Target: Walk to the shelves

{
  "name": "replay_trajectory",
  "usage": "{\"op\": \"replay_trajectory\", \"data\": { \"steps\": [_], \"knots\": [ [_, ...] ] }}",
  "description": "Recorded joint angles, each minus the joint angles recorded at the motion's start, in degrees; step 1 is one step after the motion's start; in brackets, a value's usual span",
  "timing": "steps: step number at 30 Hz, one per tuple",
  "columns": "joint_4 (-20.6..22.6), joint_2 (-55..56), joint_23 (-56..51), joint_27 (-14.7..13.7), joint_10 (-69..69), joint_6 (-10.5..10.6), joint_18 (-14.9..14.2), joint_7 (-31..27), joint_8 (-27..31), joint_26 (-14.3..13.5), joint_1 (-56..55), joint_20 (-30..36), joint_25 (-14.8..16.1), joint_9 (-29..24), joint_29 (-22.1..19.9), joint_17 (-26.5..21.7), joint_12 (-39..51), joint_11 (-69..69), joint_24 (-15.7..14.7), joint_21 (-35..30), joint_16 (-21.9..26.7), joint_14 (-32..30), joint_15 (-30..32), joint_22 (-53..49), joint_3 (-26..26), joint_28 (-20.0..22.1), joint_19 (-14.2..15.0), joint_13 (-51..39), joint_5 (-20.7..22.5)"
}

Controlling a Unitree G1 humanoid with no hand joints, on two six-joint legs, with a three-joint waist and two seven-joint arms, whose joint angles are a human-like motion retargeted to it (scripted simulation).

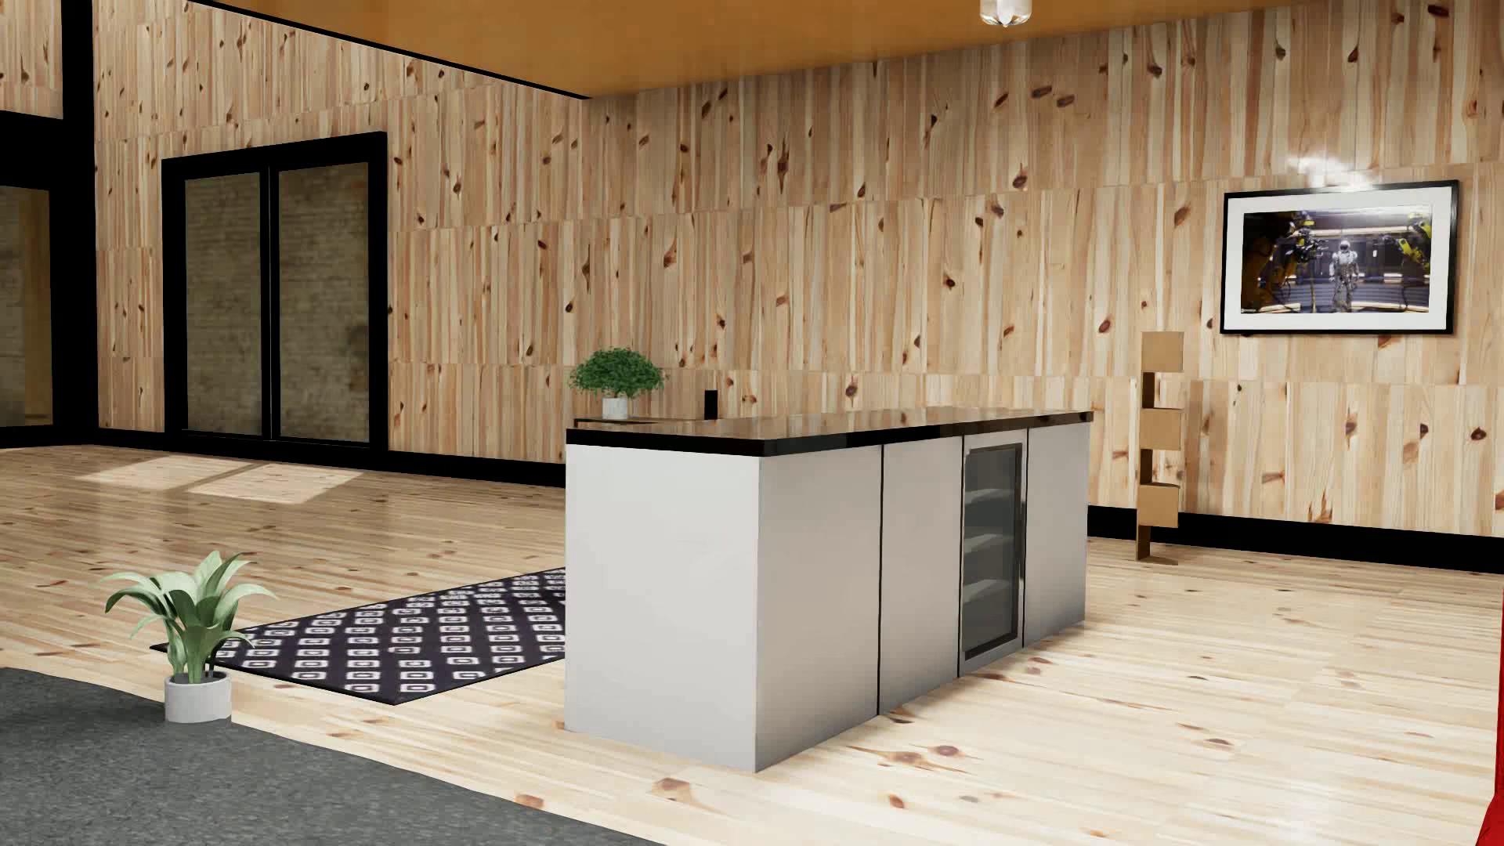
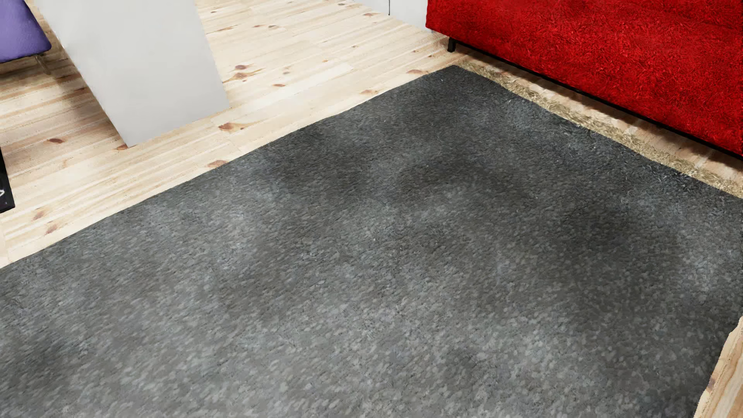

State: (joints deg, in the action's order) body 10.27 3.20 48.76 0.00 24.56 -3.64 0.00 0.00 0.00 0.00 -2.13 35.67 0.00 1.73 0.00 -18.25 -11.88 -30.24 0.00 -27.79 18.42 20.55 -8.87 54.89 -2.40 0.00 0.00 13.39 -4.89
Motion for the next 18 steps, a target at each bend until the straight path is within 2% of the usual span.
{"op": "replay_trajectory", "data": {
  "steps": [3, 8, 9, 10, 12, 13, 14, 15, 17, 18],
  "knots": [
    [0.46, -0.46, -1.52, 0.00, -0.57, -0.51, 0.00, 0.00, 0.00, 0.00, -1.47, -1.42, 0.00, 0.11, 0.00, 0.89, 1.11, 0.32, 0.00, 1.14, 0.31, -3.62, -0.24, -2.41, 0.26, 0.00, 0.00, -1.91, -0.21],
    [1.06, -2.13, -1.07, 0.00, -0.05, -0.86, 0.00, 0.00, 0.00, 0.00, -1.87, -1.69, 0.00, -0.14, 0.00, 1.17, 1.68, 1.09, 0.00, 1.01, -0.74, -5.40, -2.72, -5.14, 0.30, 0.00, 0.00, -2.24, -0.29],
    [0.66, -0.69, -1.35, 0.00, 0.37, -0.34, 0.00, 0.00, 0.00, 0.00, -2.70, -2.15, 0.00, -0.64, 0.00, 0.98, 2.24, 0.96, 0.00, 1.46, -1.20, -6.61, -3.22, -5.06, 1.92, 0.00, 0.00, -2.33, 0.35],
    [1.31, -0.08, -1.12, 0.00, 0.56, -0.49, 0.00, 0.00, 0.00, 0.00, -2.68, -0.08, 0.00, -0.78, 0.00, 0.84, 2.01, -0.14, 0.00, 1.11, -1.02, -7.43, -4.32, -5.57, 0.38, 0.00, 0.00, -1.62, 0.20],
    [1.59, 4.39, -0.88, 0.00, 0.98, -0.28, 0.00, 0.00, 0.00, 0.00, -1.20, 0.75, 0.00, -2.08, 0.00, 0.31, 1.90, -7.08, 0.00, 2.04, -0.74, -6.00, -7.06, -5.43, -0.16, 0.00, 0.00, 0.04, 0.34],
    [2.47, 7.51, 0.18, 0.00, 0.51, -1.09, 0.00, 0.00, 0.00, 0.00, 1.38, 2.34, 0.00, -3.74, 0.00, 0.47, 2.47, -13.93, 0.00, 1.65, -0.10, -4.90, -6.41, -4.76, -0.70, 0.00, 0.00, 0.41, -0.69],
    [2.34, 10.86, 0.15, 0.00, 0.44, -1.23, 0.00, 0.00, 0.00, 0.00, 2.79, 1.48, 0.00, -4.99, 0.00, 0.64, 1.68, -19.55, 0.00, 0.97, 1.81, -3.87, -7.03, -9.51, -1.25, 0.00, 0.00, 0.76, -0.14],
    [1.24, 13.96, 0.43, 0.00, 0.12, -0.57, 0.00, 0.00, 0.00, 0.00, 3.82, 2.78, 0.00, -4.74, 0.00, 0.60, 2.35, -23.76, 0.00, 0.61, 2.40, -2.53, -7.38, -9.34, -3.79, 0.00, 0.00, 1.80, -0.19],
    [-0.05, 18.62, 0.90, 0.00, -1.18, 0.94, 0.00, 0.00, 0.00, 0.00, 7.35, 2.65, 0.00, -5.34, 0.00, -0.06, 3.66, -21.19, 0.00, 0.74, 2.19, -0.15, -5.67, -9.49, -6.21, 0.00, 0.00, 3.58, 0.54],
    [-0.81, 22.15, 1.74, 0.00, -0.97, 1.72, 0.00, 0.00, 0.00, 0.00, 6.76, 0.61, 0.00, -5.53, 0.00, -0.68, 5.59, -19.16, 0.00, 0.07, 1.34, 0.95, -4.07, -7.50, -9.11, 0.00, 0.00, 3.73, -0.26]
  ]
}}
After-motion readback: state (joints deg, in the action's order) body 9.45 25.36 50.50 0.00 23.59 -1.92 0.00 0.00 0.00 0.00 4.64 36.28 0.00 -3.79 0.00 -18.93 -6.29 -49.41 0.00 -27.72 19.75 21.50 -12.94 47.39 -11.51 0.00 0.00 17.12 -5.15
